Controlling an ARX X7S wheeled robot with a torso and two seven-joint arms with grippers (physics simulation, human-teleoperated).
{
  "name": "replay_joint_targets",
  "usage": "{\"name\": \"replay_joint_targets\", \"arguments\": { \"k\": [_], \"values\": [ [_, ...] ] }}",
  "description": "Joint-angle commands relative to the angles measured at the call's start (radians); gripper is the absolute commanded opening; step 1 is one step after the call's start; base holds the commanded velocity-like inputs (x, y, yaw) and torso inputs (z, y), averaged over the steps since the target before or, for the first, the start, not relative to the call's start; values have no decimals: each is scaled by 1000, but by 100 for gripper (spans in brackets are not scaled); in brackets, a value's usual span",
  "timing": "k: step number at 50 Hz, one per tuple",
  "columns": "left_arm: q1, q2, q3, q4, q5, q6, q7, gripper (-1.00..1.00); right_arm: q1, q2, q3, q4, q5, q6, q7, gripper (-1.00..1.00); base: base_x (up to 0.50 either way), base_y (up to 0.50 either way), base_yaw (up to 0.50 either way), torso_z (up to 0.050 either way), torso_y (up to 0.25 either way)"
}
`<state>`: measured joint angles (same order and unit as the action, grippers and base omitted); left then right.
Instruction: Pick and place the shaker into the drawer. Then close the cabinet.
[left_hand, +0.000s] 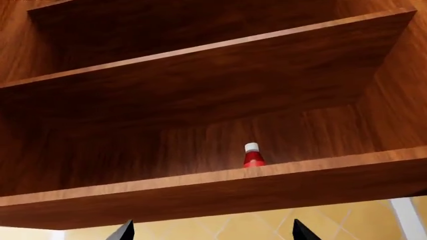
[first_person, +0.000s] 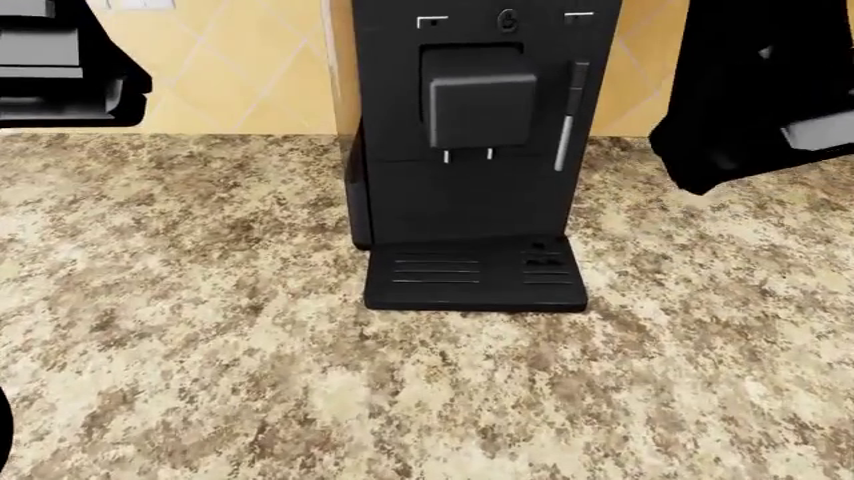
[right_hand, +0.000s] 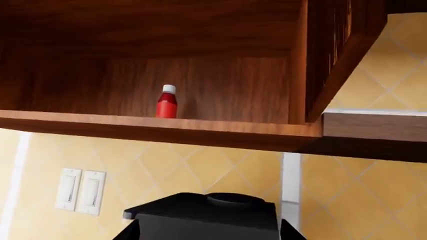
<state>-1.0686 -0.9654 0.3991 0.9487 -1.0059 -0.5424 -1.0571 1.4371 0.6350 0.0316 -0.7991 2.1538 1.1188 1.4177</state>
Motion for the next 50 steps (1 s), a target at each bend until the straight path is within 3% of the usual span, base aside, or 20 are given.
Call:
{"name": "replay_joint_targets", "arguments": {
  "k": [1, 11, 23, 29, 36, 50],
  "values": [
    [-10, -7, -3, 6, -10, -4, -8, 100, 3, 37, -10, 22, 8, -40, 27, 100, 0, 0, 0, 0, 0],
    [-40, -1, 4, 11, -24, -24, -18, 100, 8, 114, 97, 52, 88, -137, 27, 100, 0, 0, 0, 0, 0],
    [-68, 21, 25, -1, -18, -43, -17, 100, 60, 212, 169, 179, 123, -143, -45, 100, 0, 0, 0, 0, 0],
    [-74, 16, 21, -3, -27, -43, -19, 100, 186, 250, 99, 258, 133, -147, -43, 100, 0, 0, 0, 0, 0],
    [-82, 9, 14, 0, -39, -44, -24, 100, 405, 290, -90, 368, 157, -87, -9, 100, 0, 0, 0, 0, 0],
    [-90, 7, 18, 3, -44, -48, -28, 100, 419, 310, -127, 467, 257, -102, -53, 100, 0, 0, 0, 0, 0]
  ]
}}
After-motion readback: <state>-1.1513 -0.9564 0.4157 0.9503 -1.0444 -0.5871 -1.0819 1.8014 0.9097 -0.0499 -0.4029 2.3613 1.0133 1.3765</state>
